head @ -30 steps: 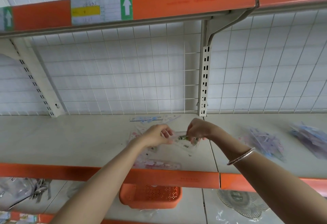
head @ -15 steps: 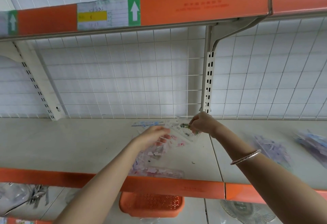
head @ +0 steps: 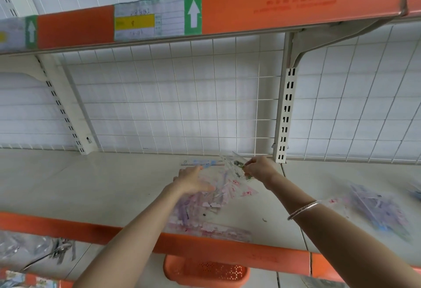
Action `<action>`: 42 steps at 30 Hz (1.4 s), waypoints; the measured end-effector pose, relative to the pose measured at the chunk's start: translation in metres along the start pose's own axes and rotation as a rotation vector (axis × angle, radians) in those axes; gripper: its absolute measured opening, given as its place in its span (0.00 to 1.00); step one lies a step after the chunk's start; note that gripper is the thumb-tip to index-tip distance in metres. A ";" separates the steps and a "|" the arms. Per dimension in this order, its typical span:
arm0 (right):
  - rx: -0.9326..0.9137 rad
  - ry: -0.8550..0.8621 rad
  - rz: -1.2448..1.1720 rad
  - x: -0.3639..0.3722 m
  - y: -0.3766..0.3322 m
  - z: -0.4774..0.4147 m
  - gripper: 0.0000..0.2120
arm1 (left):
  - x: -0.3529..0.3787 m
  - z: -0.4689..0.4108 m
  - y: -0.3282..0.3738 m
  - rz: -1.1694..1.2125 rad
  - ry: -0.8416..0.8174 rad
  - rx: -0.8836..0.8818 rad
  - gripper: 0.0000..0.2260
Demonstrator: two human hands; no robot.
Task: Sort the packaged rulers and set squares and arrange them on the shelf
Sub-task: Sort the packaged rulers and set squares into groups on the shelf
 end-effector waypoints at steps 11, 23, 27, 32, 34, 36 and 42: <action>0.078 0.028 0.053 0.027 0.025 -0.032 0.10 | 0.009 -0.003 0.011 -0.233 0.025 0.138 0.21; 0.131 0.117 0.057 0.027 0.029 -0.047 0.10 | -0.008 -0.083 0.015 -0.276 -0.005 0.155 0.23; 0.147 0.133 0.055 0.024 0.028 -0.046 0.09 | -0.017 -0.098 0.021 -0.267 0.005 0.136 0.18; 0.160 0.166 0.047 0.014 0.028 -0.038 0.09 | -0.018 -0.102 0.015 -0.166 -0.050 0.099 0.20; 0.162 0.171 0.049 0.011 0.028 -0.034 0.08 | -0.019 -0.100 0.009 -0.064 -0.131 0.062 0.21; 0.167 0.176 0.053 0.008 0.028 -0.031 0.08 | -0.020 -0.094 0.006 -0.024 -0.215 0.035 0.20; 0.144 0.179 0.051 0.006 0.025 -0.021 0.09 | -0.020 -0.083 0.003 -0.047 -0.223 0.036 0.15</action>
Point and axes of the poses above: each hand's wrist, its own z-axis away from the middle knuckle, its own x-axis out of the palm, y = z × x, the point moved 2 cm from there along -z, towards the middle knuckle, and after that the axes turned 10 degrees about -x, right-handed, at the moved point
